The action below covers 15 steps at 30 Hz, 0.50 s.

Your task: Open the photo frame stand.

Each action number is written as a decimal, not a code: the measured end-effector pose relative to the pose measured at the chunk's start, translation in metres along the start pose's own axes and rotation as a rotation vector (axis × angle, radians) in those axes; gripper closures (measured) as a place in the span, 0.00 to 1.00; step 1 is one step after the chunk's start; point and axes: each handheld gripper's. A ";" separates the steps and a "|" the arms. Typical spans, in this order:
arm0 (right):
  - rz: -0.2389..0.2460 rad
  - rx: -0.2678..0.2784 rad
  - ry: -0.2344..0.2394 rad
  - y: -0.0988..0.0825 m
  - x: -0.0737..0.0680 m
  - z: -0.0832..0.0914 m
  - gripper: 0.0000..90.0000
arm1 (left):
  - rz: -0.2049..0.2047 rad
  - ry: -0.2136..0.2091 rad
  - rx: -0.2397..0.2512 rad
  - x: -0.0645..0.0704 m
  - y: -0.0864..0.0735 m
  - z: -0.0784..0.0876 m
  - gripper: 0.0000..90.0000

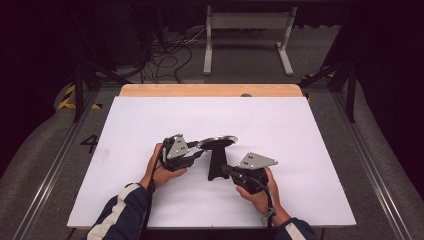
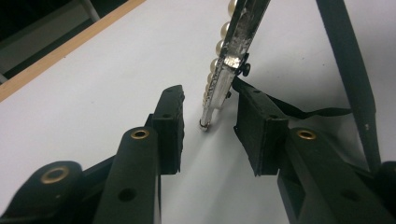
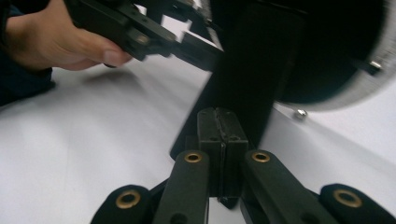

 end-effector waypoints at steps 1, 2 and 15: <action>0.000 0.000 0.000 0.000 0.000 0.000 1.00 | 0.000 0.000 0.000 0.000 0.000 0.000 0.71; 0.006 -0.001 -0.004 0.001 -0.004 -0.003 1.00 | -0.003 -0.006 0.000 0.000 0.000 0.000 0.71; 0.040 0.019 -0.134 -0.005 -0.040 -0.050 1.00 | 0.029 0.002 0.023 0.000 0.001 -0.001 0.78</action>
Point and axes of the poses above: each handheld gripper's, and its own axes: z roughly backward along the jaws, y roughly out of its top, x roughly to its right, and after that the axes turned 12 degrees about -z, right-handed
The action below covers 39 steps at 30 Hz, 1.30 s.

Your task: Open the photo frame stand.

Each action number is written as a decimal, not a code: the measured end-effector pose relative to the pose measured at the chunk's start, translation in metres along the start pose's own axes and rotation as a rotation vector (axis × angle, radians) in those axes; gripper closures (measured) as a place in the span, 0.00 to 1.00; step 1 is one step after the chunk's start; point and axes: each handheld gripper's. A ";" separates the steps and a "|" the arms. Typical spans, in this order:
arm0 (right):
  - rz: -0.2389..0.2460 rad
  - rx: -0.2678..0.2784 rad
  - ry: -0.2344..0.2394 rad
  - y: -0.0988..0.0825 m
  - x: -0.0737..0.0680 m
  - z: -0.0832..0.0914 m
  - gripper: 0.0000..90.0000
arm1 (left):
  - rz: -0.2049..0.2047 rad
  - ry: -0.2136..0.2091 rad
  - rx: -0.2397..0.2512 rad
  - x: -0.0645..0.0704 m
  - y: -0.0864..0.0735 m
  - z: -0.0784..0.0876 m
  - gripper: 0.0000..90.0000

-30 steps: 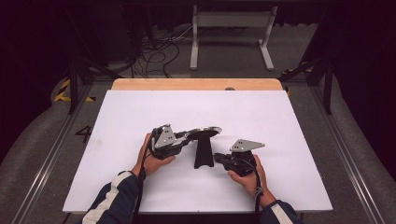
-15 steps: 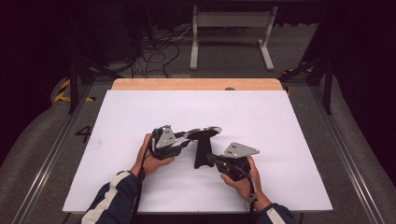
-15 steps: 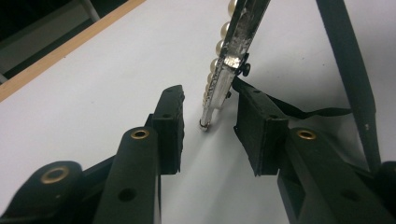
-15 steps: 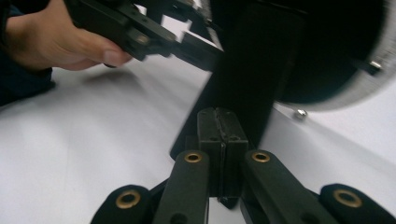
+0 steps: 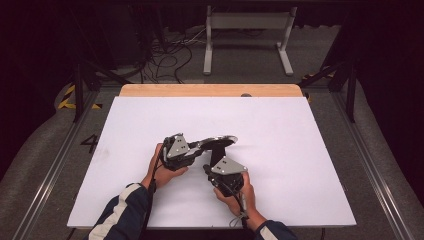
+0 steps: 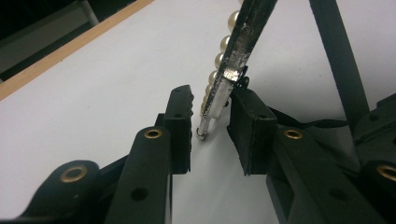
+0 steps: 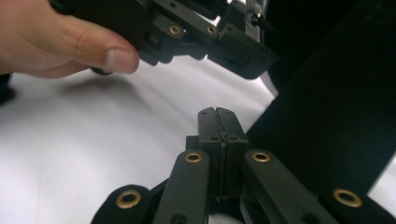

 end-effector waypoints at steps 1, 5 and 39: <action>0.015 0.012 -0.025 0.000 -0.003 -0.001 1.00 | 0.000 0.000 0.000 0.000 0.000 0.000 0.80; 0.026 0.024 -0.062 -0.001 -0.010 -0.002 1.00 | -0.013 -0.002 -0.008 0.001 0.001 0.000 0.84; -0.011 -0.114 -0.060 -0.009 0.007 0.002 1.00 | -0.031 -0.012 -0.012 0.009 0.004 0.004 0.87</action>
Point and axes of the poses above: each handheld gripper's, and its own axes: z roughly backward along the jaws, y roughly out of its top, x roughly to its right, and after that the axes turned 12 degrees about -z, right-handed
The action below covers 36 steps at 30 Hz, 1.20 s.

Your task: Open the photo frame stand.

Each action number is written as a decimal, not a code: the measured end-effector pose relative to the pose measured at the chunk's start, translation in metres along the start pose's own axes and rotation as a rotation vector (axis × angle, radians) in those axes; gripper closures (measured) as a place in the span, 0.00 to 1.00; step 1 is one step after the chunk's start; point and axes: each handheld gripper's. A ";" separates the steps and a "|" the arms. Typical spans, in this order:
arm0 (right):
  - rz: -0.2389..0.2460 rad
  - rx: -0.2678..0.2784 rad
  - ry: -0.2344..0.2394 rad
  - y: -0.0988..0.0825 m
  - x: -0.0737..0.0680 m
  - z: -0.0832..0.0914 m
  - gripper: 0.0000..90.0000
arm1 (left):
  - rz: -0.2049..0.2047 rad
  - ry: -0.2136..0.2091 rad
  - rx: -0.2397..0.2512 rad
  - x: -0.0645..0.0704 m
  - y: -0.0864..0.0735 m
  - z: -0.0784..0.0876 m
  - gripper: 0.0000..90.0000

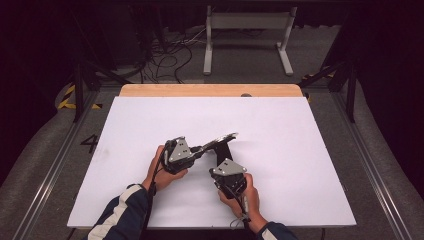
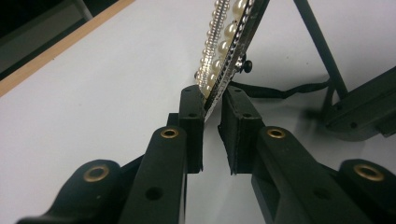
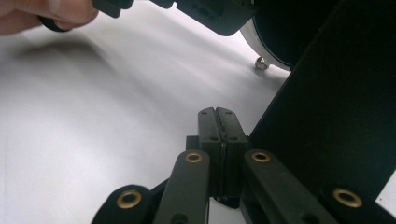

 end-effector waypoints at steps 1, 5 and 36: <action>-0.004 0.001 0.002 0.000 0.001 0.000 1.00 | 0.008 0.001 0.010 0.000 0.001 0.000 0.87; -0.006 0.023 0.013 0.004 0.001 0.000 1.00 | 0.001 0.005 0.026 0.000 0.004 -0.001 0.84; 0.022 0.011 -0.006 0.000 -0.001 -0.006 1.00 | -0.040 -0.004 -0.019 0.001 0.006 -0.002 0.86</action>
Point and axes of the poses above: each handheld gripper's, and its own axes: z roughly backward along the jaws, y roughly out of its top, x roughly to its right, and after that the axes turned 12 degrees about -z, right-handed
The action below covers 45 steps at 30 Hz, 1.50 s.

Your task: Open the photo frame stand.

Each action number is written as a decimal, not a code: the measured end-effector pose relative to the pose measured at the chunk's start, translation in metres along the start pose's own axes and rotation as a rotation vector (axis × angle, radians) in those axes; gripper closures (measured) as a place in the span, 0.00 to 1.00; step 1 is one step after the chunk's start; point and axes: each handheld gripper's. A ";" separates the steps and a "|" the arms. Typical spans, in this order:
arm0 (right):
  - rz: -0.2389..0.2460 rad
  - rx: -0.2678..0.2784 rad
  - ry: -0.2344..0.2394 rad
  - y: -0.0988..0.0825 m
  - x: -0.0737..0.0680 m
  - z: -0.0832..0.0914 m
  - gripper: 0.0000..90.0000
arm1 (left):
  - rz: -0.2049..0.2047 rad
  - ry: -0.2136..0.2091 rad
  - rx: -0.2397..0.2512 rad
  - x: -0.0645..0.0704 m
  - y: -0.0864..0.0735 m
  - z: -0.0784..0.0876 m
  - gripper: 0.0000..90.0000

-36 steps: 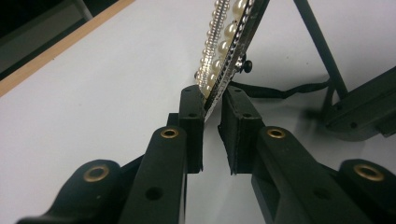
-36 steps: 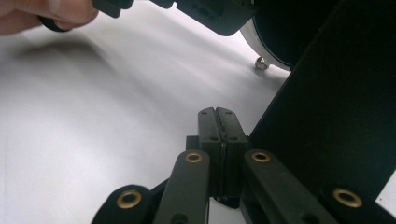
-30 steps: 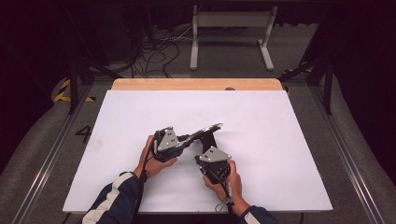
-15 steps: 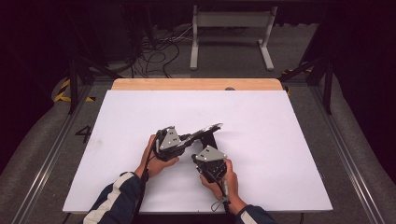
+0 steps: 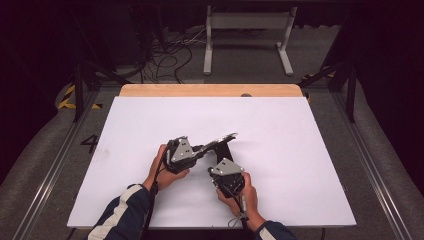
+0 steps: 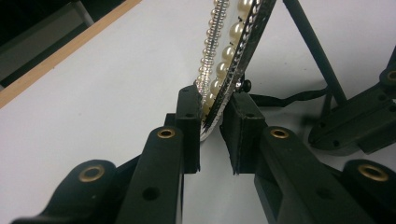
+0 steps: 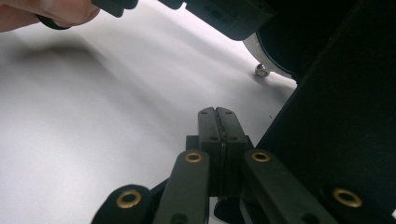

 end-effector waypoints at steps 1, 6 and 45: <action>-0.003 -0.001 0.004 0.000 0.001 0.000 1.00 | -0.004 -0.003 -0.002 0.000 0.000 0.000 0.86; -0.011 -0.005 0.006 0.000 0.003 0.002 1.00 | -0.022 -0.007 -0.004 0.001 0.001 0.001 0.86; -0.082 0.005 -0.005 -0.004 0.025 0.010 1.00 | -0.096 -0.031 -0.030 0.008 0.009 0.005 0.88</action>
Point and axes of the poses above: each handheld gripper's, and its own axes: z roughly backward along the jaws, y roughly out of its top, x roughly to its right, and after that the axes turned 12 degrees about -z, right-handed
